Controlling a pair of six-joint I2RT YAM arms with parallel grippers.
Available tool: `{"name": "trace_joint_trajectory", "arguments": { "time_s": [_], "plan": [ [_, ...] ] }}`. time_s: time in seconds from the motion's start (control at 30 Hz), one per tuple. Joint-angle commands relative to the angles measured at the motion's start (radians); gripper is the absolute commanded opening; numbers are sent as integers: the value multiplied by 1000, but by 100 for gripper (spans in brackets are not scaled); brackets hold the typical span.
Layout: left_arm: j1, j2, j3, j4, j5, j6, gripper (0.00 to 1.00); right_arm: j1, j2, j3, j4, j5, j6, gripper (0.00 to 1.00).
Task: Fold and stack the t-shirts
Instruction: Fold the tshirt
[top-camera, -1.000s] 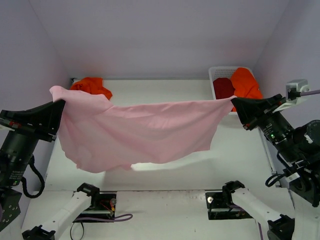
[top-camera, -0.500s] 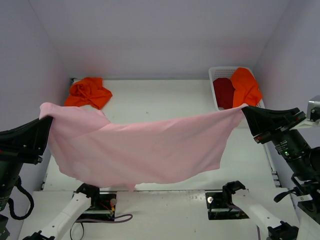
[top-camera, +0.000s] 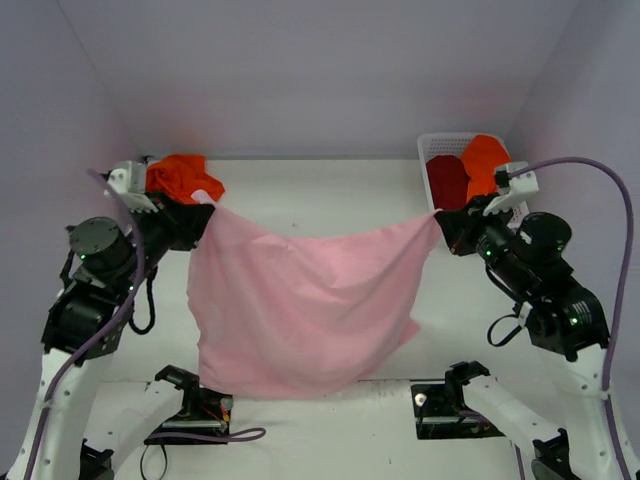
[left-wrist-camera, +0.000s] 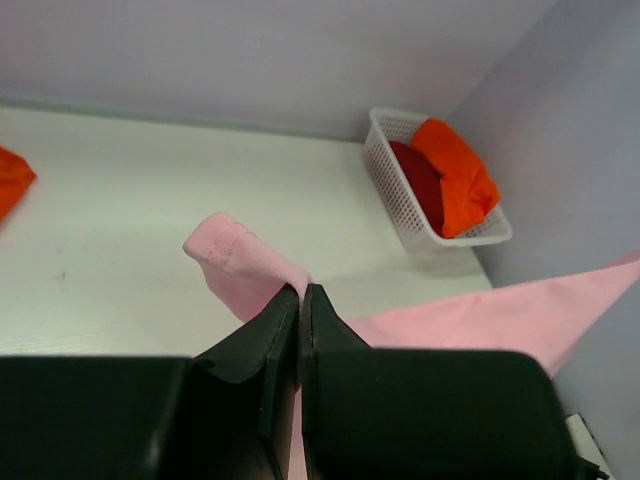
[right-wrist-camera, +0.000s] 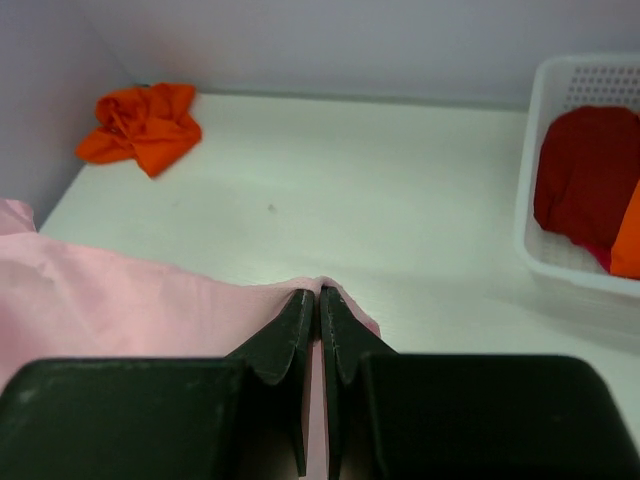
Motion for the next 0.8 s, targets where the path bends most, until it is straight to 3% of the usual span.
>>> {"name": "trace_joint_trajectory", "arguments": {
  "time_s": [0.0,0.77],
  "plan": [
    [3,32,-20,168,18,-19,0,-6,36,-31,116,63,-13,0],
    [3,239,-276,430,-12,-22,0,-8,251,-257,320,144,-36,0]
  ]
}}
